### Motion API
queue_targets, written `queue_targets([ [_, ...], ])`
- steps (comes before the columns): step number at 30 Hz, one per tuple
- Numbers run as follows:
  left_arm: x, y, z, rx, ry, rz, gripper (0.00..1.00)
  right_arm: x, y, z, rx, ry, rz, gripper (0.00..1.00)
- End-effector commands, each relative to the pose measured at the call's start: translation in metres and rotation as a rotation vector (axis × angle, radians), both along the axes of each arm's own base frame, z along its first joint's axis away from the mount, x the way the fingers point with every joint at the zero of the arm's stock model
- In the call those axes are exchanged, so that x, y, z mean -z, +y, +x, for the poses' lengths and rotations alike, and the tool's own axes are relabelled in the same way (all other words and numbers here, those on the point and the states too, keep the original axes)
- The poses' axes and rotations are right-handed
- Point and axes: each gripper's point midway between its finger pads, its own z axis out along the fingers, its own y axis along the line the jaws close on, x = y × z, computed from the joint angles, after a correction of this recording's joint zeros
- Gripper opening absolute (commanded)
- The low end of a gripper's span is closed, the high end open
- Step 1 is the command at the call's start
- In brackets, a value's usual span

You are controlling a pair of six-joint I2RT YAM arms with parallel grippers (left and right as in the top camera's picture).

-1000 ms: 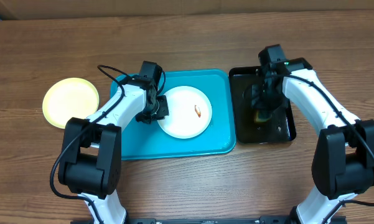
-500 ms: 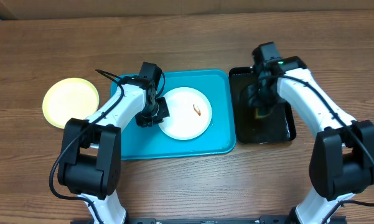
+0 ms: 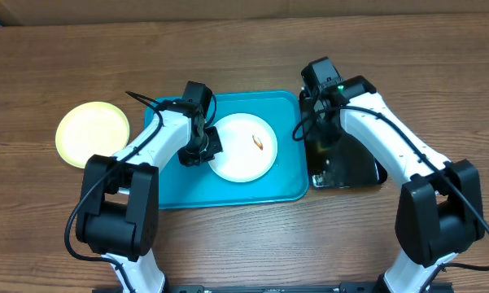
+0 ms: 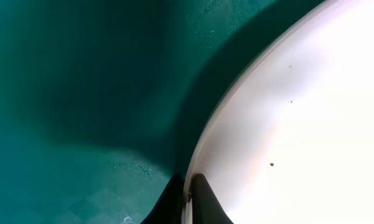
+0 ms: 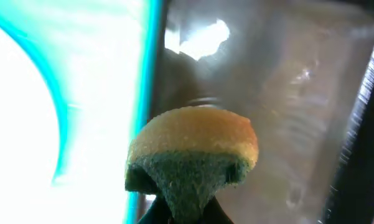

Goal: Clean dirty plates on tray and stack at the side
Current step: 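Scrub the sauce on the white plate with the held sponge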

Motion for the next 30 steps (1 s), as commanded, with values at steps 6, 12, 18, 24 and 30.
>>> queue_targets([
  [6, 0.01, -0.007, -0.007, 0.029, 0.018, 0.028, 0.04, -0.049, 0.088, 0.0, -0.165, -0.055, 0.274, 0.04],
  [12, 0.01, -0.01, -0.009, 0.04, 0.018, 0.029, 0.04, -0.035, 0.099, -0.006, -0.173, -0.13, 0.117, 0.04],
  [18, 0.01, -0.01, -0.008, 0.039, 0.018, 0.029, 0.04, -0.011, 0.106, -0.01, -0.19, -0.189, 0.037, 0.04],
  [24, 0.01, -0.01, -0.008, 0.038, 0.018, 0.028, 0.04, 0.01, 0.112, -0.007, -0.196, -0.224, 0.042, 0.04],
  [30, 0.01, -0.01, -0.008, 0.038, 0.018, 0.028, 0.04, 0.035, 0.114, -0.006, -0.199, -0.193, 0.023, 0.04],
])
